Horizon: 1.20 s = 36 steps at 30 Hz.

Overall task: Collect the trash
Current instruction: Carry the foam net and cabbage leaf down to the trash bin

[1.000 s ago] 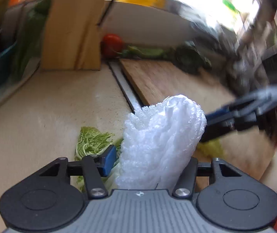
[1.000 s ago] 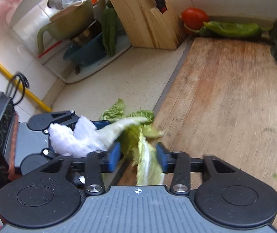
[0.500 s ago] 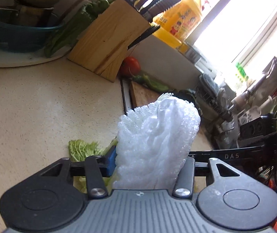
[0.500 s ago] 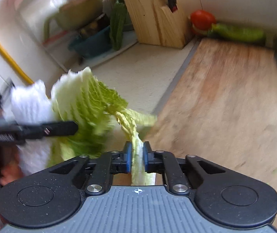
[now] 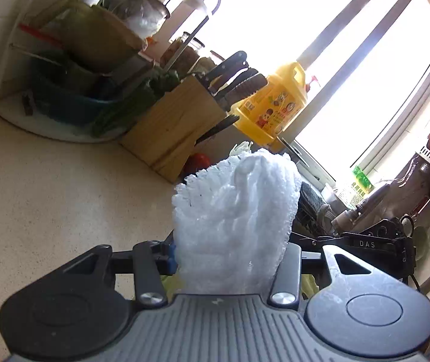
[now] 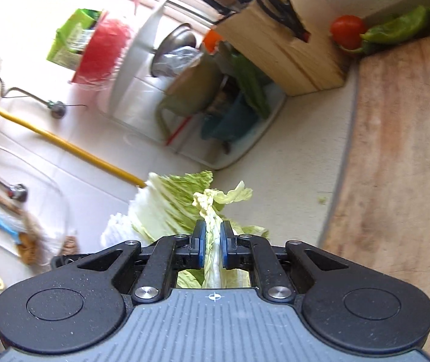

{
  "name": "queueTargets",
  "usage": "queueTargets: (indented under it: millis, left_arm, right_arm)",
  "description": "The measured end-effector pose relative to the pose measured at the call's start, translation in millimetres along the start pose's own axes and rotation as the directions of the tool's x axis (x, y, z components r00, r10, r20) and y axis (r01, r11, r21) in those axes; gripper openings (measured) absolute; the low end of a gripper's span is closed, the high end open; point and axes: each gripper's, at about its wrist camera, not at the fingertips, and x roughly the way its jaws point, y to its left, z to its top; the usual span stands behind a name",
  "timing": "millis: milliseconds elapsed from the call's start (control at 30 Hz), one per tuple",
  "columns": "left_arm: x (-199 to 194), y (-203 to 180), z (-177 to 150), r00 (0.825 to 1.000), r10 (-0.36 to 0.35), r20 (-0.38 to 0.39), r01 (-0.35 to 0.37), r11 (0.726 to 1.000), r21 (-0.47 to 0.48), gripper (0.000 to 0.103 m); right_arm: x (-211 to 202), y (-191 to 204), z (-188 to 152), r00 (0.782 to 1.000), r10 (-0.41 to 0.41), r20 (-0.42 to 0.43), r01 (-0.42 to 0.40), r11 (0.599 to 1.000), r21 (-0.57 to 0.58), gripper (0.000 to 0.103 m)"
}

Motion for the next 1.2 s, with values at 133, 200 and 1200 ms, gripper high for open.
queueTargets:
  millis: [133, 200, 1200]
  left_arm:
    - [-20.9, -14.1, -3.0, 0.997, 0.033, 0.07, -0.034, 0.999, 0.009, 0.042]
    - [-32.1, -18.5, -5.3, 0.993, 0.056, 0.107, -0.056, 0.998, 0.002, 0.042]
    - [-242.0, 84.3, -102.6, 0.787, 0.592, 0.176, -0.538, 0.797, -0.277, 0.042]
  right_arm:
    - [2.3, 16.5, 5.1, 0.998, 0.063, -0.023, -0.064, 0.997, -0.048, 0.014]
    - [4.6, 24.9, 5.7, 0.995, 0.093, -0.043, -0.096, 0.993, -0.068, 0.014]
    - [214.3, 138.6, -126.7, 0.764, 0.272, -0.585, -0.384, 0.92, -0.073, 0.017]
